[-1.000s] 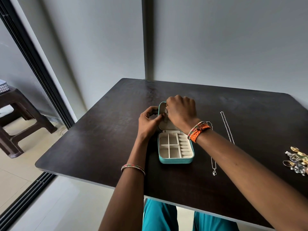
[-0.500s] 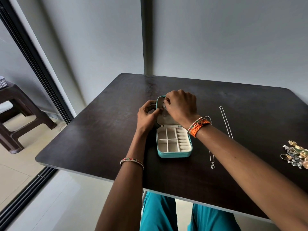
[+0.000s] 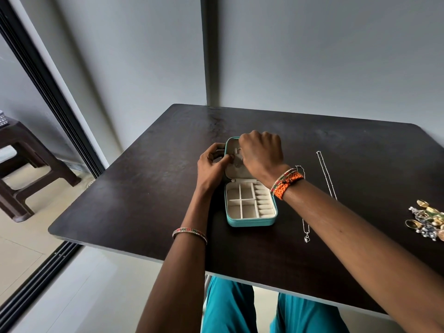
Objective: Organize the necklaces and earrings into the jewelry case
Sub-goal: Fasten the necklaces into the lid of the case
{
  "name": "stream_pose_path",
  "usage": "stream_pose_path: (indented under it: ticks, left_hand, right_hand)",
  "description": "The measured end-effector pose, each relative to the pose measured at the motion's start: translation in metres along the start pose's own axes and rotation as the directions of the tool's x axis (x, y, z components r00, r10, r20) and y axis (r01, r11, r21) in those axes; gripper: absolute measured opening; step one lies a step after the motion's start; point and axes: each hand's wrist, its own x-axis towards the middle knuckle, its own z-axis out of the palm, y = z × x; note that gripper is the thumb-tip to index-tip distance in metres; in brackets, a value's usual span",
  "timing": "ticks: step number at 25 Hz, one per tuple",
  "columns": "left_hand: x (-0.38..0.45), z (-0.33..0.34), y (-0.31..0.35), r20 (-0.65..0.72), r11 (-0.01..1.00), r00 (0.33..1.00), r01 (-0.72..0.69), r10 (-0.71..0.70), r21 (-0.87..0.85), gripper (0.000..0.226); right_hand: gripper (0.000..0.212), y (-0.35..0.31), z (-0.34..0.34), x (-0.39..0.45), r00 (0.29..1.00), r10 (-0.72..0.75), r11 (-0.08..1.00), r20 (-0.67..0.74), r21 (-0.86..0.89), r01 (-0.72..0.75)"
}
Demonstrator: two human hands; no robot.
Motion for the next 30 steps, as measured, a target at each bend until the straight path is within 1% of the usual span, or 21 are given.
stream_pose_path:
  ticks: [2,4,6,7,9,11,13,14,16,19,21,23,27,30]
  left_hand:
    - [0.000,0.000,0.000,-0.006,1.000,1.000,-0.001,0.001,0.001,0.019]
    - [0.000,-0.001,0.000,-0.009,1.000,1.000,0.002,-0.002,-0.014,0.018]
    - [0.001,-0.001,0.000,-0.006,0.999,1.000,-0.007,0.006,-0.042,0.017]
    - [0.001,-0.001,0.000,-0.004,0.999,1.000,-0.011,0.010,-0.052,0.017]
    - [0.000,-0.001,0.001,0.000,0.998,1.000,-0.013,0.013,-0.060,0.016]
    - [0.001,-0.002,0.000,0.004,0.998,1.000,-0.009,0.009,-0.069,0.017]
    - [0.001,-0.002,-0.001,0.004,0.997,1.000,-0.005,0.005,-0.082,0.016]
    - [0.001,-0.002,-0.001,0.004,0.996,1.000,-0.005,0.005,-0.086,0.015]
    - [0.001,-0.001,0.000,0.001,0.996,1.000,-0.003,0.003,-0.092,0.014]
    - [0.000,0.000,0.003,-0.003,0.994,1.000,-0.005,0.005,-0.109,0.012]
    - [-0.002,0.000,0.006,0.006,0.993,1.000,0.005,-0.005,-0.117,0.012]
    - [-0.003,-0.001,0.009,0.019,0.992,1.000,0.023,-0.021,-0.123,0.011]
    - [-0.005,-0.002,0.010,0.011,0.993,0.999,0.031,-0.030,-0.115,0.010]
    - [-0.005,-0.002,0.010,0.006,0.994,1.000,0.025,-0.024,-0.104,0.010]
  right_hand:
    - [0.010,-0.001,0.001,-0.003,1.000,0.005,1.000,-0.025,0.011,-0.005]
    - [0.012,-0.001,0.005,-0.007,0.997,0.048,0.996,-0.056,0.083,-0.043]
    - [0.016,0.002,0.013,-0.011,0.983,0.183,0.955,-0.028,0.242,-0.171]
    - [0.016,0.004,0.018,-0.013,0.963,0.269,0.904,0.024,0.339,-0.261]
    - [0.016,0.007,0.030,-0.012,0.904,0.390,0.749,0.175,0.511,-0.422]
    - [0.023,0.008,0.039,-0.011,0.854,0.421,0.564,0.305,0.649,-0.510]
    - [0.031,0.005,0.044,-0.013,0.811,0.424,0.367,0.402,0.742,-0.560]
    - [0.035,0.004,0.047,-0.015,0.797,0.419,0.301,0.435,0.761,-0.574]
    - [0.036,0.002,0.050,-0.020,0.789,0.411,0.246,0.457,0.777,-0.579]
    - [0.030,-0.003,0.052,-0.027,0.784,0.408,0.211,0.468,0.787,-0.580]
    - [0.032,-0.005,0.054,-0.029,0.785,0.407,0.219,0.466,0.785,-0.579]
    - [0.031,-0.007,0.055,-0.029,0.794,0.416,0.278,0.443,0.769,-0.575]
    - [0.029,-0.010,0.051,-0.030,0.809,0.434,0.472,0.397,0.665,-0.579]
    - [0.030,-0.008,0.041,-0.033,0.836,0.403,0.576,0.371,0.608,-0.547]
